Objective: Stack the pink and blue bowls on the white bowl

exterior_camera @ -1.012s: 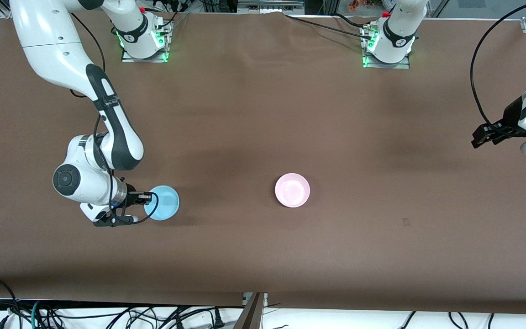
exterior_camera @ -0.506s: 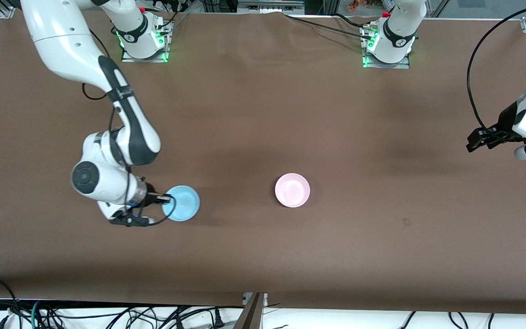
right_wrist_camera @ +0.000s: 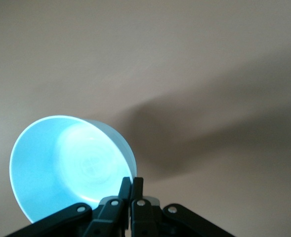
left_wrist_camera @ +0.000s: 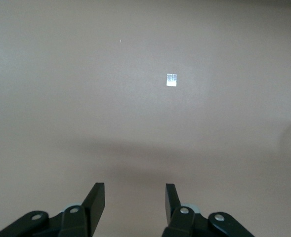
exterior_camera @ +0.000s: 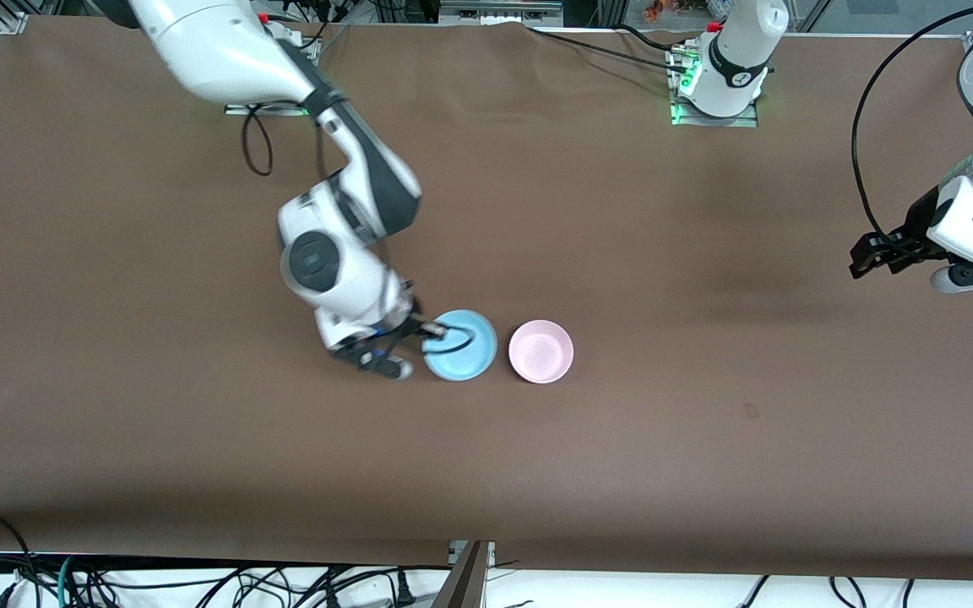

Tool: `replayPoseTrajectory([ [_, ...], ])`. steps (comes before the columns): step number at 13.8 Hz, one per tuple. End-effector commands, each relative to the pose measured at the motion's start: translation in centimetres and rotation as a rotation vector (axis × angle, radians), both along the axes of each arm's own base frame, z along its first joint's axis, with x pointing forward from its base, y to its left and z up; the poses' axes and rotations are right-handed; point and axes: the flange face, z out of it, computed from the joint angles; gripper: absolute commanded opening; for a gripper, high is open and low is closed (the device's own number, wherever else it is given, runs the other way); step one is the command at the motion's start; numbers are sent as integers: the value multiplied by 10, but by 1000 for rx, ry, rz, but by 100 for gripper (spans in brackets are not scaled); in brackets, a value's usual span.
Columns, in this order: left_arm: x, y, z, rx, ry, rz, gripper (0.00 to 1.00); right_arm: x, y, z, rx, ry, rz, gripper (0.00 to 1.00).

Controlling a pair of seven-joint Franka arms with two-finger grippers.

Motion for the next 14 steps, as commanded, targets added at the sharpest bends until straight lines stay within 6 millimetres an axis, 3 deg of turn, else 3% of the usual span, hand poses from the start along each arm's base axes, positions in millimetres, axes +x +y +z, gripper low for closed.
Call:
replayPoseTrajectory([
  [1,-3,-3,9,-28,-1,0,58,-11,45,-6,34,-18,-80,3],
  [4,-5,-2,10,-27,6,-1,62,-25,84,-19,70,-39,-138,3],
  [6,-5,-13,13,-28,4,-21,63,-26,88,-29,63,-56,-136,3],
  [10,-20,-34,37,-34,22,-43,66,-25,92,-41,84,-84,-143,3],
  [14,-33,-39,120,-38,15,-41,68,-27,97,-53,97,-99,-147,3],
])
